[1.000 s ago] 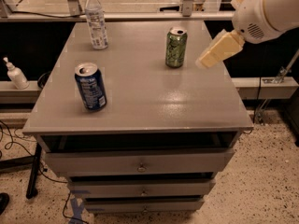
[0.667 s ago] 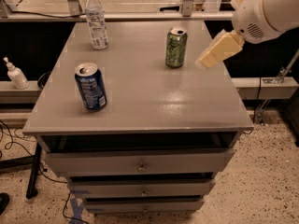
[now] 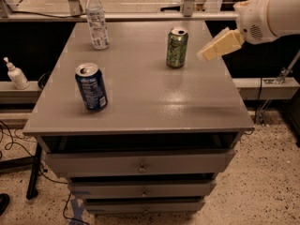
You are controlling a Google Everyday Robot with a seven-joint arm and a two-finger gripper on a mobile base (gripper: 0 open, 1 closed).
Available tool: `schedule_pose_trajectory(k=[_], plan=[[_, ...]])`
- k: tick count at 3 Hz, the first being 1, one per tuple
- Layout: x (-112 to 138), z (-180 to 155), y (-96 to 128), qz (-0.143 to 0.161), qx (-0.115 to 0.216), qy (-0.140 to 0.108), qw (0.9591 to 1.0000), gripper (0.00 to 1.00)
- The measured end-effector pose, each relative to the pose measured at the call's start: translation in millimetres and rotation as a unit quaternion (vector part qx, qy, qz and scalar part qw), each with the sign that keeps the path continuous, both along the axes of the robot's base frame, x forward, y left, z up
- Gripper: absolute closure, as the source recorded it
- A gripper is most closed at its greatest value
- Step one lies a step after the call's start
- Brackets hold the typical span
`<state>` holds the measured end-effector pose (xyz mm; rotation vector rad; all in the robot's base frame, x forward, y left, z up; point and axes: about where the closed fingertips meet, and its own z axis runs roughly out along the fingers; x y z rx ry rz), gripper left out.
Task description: Knock green can over
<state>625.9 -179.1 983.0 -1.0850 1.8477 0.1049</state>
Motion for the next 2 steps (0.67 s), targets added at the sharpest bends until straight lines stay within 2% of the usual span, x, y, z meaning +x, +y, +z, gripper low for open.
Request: schedule_pose_trajectory(k=[1,2], plan=[[29,-22,-10,-0.001,0.058,0.009,0.9983,0.0],[49,-47,-8,0.002,0.106,0.021,0.9942,0.0]])
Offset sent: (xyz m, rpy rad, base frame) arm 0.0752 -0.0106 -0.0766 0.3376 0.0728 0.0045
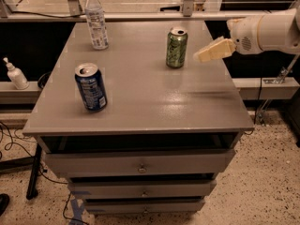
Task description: Knock green can over
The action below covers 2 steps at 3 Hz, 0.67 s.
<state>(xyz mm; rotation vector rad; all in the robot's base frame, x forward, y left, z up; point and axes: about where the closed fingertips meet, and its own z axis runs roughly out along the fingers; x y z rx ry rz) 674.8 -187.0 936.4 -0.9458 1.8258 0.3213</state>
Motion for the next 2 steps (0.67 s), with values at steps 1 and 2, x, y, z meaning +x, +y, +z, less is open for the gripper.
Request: schedule_pose_trajectory(k=[1,2], plan=[[13,-22,26,0.026,0.039,0.007,0.9989,0.0],[20,-39,57,0.064,0.07,0.0,0.9955,0.0]])
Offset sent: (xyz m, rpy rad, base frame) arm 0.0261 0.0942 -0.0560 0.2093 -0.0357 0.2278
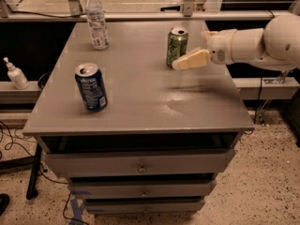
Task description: Knock green can over
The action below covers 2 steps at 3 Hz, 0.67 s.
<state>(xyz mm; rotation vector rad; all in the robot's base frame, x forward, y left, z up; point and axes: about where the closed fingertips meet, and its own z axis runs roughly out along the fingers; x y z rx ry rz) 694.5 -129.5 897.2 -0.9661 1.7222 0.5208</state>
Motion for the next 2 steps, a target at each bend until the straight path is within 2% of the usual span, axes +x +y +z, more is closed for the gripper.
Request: schedule_pose_trajectory(k=[2], plan=[[18,-15,55,0.058,0.037,-0.028,0.9973,0.0]])
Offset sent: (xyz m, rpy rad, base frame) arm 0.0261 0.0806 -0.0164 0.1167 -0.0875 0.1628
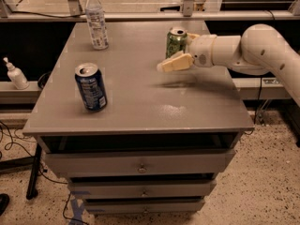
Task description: Knock green can over
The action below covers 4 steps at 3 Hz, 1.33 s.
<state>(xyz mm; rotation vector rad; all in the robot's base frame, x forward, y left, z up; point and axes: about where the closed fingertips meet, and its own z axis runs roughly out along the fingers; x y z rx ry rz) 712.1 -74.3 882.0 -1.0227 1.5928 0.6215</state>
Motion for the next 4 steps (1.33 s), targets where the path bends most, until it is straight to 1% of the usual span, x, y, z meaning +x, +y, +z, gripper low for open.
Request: schedule_pose_trajectory(k=[1,2,3,4], plan=[[-7,22,28,0.028,0.022,-0.01,0.9993,0.0],[-25,46,59,0.062,0.056,-0.001,0.9965,0.0],[-44,59,88,0.096,0.066,0.01,0.9932,0.0],[-46,59,90,0.098,0.066,0.011,0.9929,0.0]])
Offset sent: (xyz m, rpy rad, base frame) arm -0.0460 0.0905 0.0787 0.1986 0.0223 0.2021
